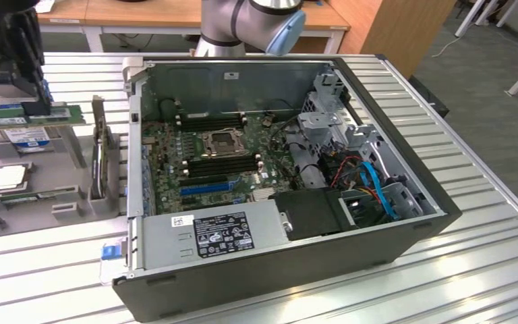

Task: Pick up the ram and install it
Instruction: 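Pick up the ram and move it above insertion slot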

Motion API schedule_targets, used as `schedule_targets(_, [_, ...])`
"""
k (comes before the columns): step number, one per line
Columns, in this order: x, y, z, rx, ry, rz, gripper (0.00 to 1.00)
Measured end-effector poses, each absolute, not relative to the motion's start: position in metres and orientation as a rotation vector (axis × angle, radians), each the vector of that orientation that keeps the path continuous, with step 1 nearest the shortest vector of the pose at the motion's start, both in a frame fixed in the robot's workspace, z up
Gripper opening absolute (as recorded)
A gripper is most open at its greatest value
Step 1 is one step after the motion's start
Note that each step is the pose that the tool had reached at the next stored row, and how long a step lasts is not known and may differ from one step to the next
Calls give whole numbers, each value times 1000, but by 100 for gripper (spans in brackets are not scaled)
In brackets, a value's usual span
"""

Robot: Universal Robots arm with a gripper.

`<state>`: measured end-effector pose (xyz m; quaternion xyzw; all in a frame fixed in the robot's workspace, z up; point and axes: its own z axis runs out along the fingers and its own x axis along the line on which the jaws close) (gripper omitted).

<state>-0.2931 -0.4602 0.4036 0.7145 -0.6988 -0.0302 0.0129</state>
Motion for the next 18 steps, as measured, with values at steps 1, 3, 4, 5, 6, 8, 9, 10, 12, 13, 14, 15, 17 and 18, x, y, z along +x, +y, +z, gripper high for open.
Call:
schedule_targets(1, [-291,-460,404,2226,-2177,-94,12])
schedule_targets(3, [-286,-460,404,2226,-2177,-95,12])
schedule_targets(4, [-284,-460,404,2226,-2177,-95,12])
schedule_targets(5, [-282,-460,404,2226,-2177,-96,12])
schedule_targets(6, [-280,-460,404,2225,-2177,-96,12])
schedule_targets(8, [-276,-460,404,2225,-2176,-97,12])
schedule_targets(9, [-274,-460,404,2225,-2176,-97,12])
schedule_targets(10, [-272,-460,404,2225,-2176,-98,12])
schedule_targets(12, [-269,-460,404,2224,-2176,-98,12])
schedule_targets(13, [-267,-460,404,2224,-2175,-99,12])
schedule_targets(14, [-265,-460,404,2224,-2175,-99,12])
schedule_targets(15, [-263,-460,404,2224,-2175,-100,12])
schedule_targets(17, [-259,-460,404,2223,-2175,-100,12])
schedule_targets(18, [-257,-460,404,2223,-2174,-101,12])
